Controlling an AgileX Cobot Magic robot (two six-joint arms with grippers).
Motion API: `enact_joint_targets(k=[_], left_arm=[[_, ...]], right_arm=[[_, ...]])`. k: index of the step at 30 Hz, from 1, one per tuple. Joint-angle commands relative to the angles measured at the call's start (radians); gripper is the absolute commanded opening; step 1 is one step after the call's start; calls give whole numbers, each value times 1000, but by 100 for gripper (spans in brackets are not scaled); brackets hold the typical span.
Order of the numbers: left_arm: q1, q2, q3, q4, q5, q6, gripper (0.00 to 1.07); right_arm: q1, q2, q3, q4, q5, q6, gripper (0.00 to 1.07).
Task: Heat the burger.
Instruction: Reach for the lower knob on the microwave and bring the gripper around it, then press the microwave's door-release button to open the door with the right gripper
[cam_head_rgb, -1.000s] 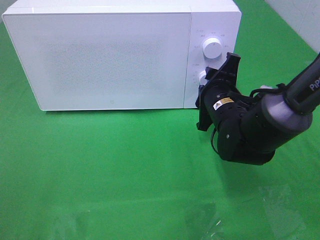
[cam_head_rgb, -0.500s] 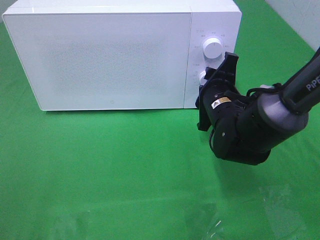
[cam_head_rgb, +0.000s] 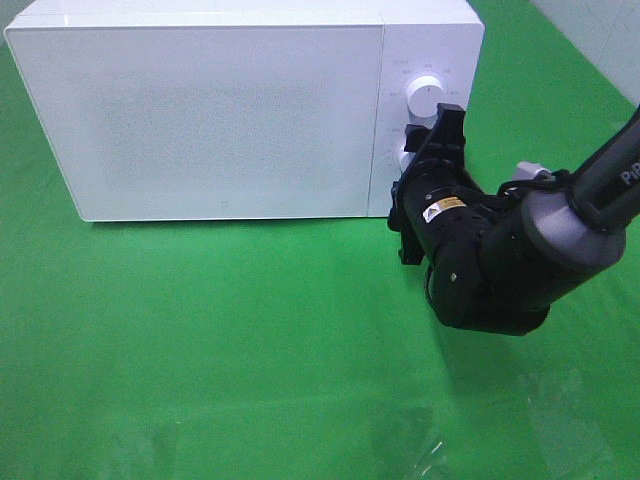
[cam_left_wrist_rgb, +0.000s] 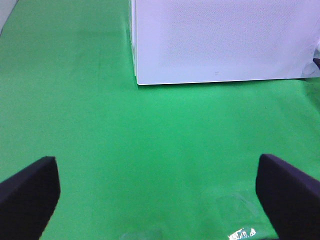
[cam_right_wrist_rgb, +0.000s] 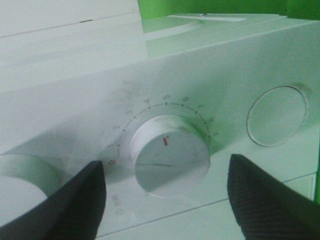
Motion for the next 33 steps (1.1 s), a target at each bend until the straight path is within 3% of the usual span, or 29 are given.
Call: enact_joint_targets(k=[1, 8, 14, 22, 24, 29, 31, 33], left_arm=[[1, -18, 4, 0, -7, -4, 100], [1, -18, 4, 0, -7, -4, 100], [1, -18, 4, 0, -7, -4, 100], [1, -18, 4, 0, -7, -4, 100], [1, -18, 4, 0, -7, -4, 100], [1, -18, 4, 0, -7, -4, 100], [1, -18, 4, 0, -7, -4, 100], [1, -18, 4, 0, -7, -4, 100]], right_arm=[[-4, -31, 28, -52, -107, -25, 67], [-4, -120, 129, -131, 13, -155, 67], [-4, -254, 199, -252, 227, -353, 67], [-7, -398, 198, -285, 544, -729, 67], [-21, -475, 194, -287, 706, -962, 67], [-51, -525, 169, -310, 893, -1090, 67], [-101, -585, 108, -408, 1146, -1249, 67], [-110, -607, 77, -464, 1264, -1291, 67]])
